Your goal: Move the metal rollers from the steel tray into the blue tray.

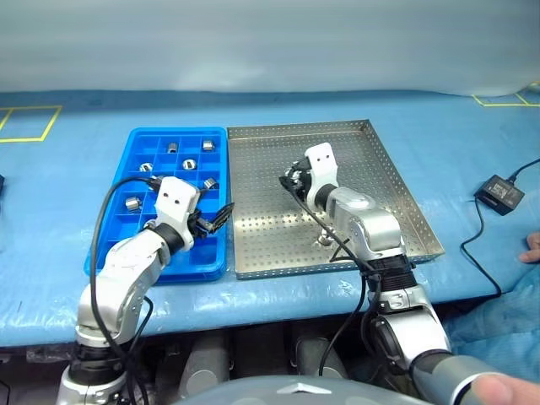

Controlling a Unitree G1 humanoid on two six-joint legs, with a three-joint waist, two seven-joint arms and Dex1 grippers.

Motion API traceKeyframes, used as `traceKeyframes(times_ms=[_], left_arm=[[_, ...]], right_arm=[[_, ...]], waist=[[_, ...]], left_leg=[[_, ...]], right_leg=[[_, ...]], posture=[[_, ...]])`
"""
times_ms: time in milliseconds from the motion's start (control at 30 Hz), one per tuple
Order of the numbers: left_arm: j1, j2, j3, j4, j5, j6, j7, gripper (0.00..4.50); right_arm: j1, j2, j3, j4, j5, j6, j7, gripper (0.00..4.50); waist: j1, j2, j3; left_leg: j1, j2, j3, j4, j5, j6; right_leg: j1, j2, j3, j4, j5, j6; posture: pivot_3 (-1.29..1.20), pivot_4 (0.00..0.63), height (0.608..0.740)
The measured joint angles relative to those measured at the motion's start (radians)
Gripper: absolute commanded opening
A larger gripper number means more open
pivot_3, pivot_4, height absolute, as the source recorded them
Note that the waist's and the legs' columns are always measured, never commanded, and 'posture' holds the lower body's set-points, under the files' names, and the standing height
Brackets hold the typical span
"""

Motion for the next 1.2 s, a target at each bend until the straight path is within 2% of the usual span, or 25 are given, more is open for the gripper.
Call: traceKeyframes(times_ms=[133, 300, 500, 700, 833, 1100, 1200], left_arm=[[0.054, 0.056, 0.060, -0.063, -0.005, 0.076, 0.031, 3.63], [0.116, 0.051, 0.104, -0.132, -0.016, 0.123, 0.071, 3.63], [0.205, -0.002, 0.123, -0.151, -0.024, 0.124, 0.112, 3.63], [0.223, -0.028, 0.119, -0.186, -0.026, 0.114, 0.133, 3.63], [0.235, -0.043, 0.116, -0.187, -0.026, 0.114, 0.149, 3.63], [0.253, -0.047, 0.107, -0.217, -0.026, 0.113, 0.170, 3.63], [0.254, -0.046, 0.107, -0.217, -0.026, 0.113, 0.172, 3.63]], right_arm=[[0.015, -0.038, 0.136, -0.149, 0.065, 0.035, 0.178, 1.71], [-0.002, -0.023, 0.223, -0.136, 0.075, 0.034, 0.244, 1.71], [-0.092, 0.061, 0.248, 0.103, 0.029, -0.140, 0.286, 1.71], [-0.192, 0.175, 0.245, 0.356, -0.014, -0.301, 0.301, 1.71], [-0.228, 0.224, 0.241, 0.453, -0.029, -0.366, 0.306, 1.71], [-0.353, 0.281, 0.163, 0.711, -0.054, -0.470, 0.280, 1.71], [-0.363, 0.283, 0.153, 0.767, -0.070, -0.489, 0.278, 2.71]], waist=[[0.005, 0.000, 0.000], [0.023, 0.000, 0.000], [0.041, 0.000, 0.001], [0.065, 0.001, 0.001], [0.078, 0.001, 0.001], [0.086, 0.001, 0.001], [0.089, 0.001, 0.001]], left_leg=[[0.001, 0.000, -0.001, 0.000, 0.000, 0.000], [0.001, 0.000, -0.001, 0.001, 0.000, -0.001], [0.000, 0.000, -0.002, 0.000, 0.000, -0.001], [0.000, 0.000, -0.004, -0.002, 0.001, -0.004], [0.000, 0.000, -0.005, -0.002, 0.001, -0.004], [0.000, 0.000, -0.007, -0.005, 0.002, -0.007], [0.000, 0.000, -0.007, -0.006, 0.003, -0.007]], right_leg=[[0.000, 0.000, -0.001, 0.000, -0.001, -0.001], [0.001, -0.001, -0.002, 0.000, -0.001, -0.001], [0.000, -0.001, -0.003, 0.000, -0.001, -0.002], [0.000, -0.001, -0.005, 0.000, -0.002, -0.004], [0.001, -0.001, -0.006, 0.000, -0.002, -0.004], [0.000, -0.001, -0.008, 0.000, -0.003, -0.005], [0.000, -0.001, -0.009, 0.000, -0.004, -0.006]], posture=[[0.08, 0.150, 0.740], [0.14, 0.150, 0.740], [0.19, 0.150, 0.740], [0.24, 0.150, 0.740], [0.26, 0.150, 0.740], [0.27, 0.150, 0.740], [0.26, 0.150, 0.740]])
